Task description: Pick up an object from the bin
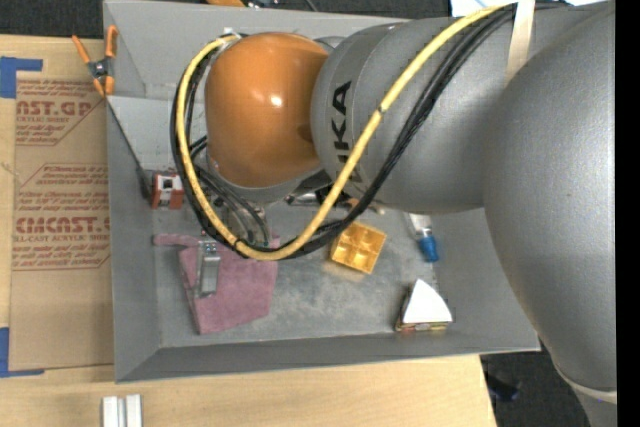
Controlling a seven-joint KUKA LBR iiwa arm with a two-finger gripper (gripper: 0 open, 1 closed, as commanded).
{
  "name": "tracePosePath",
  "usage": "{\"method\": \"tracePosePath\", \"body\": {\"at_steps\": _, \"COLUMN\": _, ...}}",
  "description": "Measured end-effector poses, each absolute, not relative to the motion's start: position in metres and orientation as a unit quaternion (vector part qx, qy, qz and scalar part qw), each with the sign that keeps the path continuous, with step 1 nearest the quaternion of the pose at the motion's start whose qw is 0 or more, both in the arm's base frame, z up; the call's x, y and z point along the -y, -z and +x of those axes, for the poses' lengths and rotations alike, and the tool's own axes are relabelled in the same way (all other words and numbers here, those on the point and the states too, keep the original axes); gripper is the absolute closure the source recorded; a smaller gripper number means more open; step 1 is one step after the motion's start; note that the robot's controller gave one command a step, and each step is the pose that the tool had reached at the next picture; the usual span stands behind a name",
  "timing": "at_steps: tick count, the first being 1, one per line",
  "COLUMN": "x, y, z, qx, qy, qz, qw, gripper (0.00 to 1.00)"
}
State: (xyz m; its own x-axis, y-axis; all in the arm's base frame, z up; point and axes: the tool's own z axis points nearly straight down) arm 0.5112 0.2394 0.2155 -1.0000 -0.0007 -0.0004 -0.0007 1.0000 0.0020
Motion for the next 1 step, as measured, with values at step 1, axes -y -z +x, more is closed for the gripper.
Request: {"method": "tracePosePath", "body": {"at_steps": 1, "x": -0.2394, "y": -0.2155, "z": 0.5112, "qx": -1.0, "qy": -0.001, "qz": 0.0, "qw": 0.0, "gripper": 0.0}}
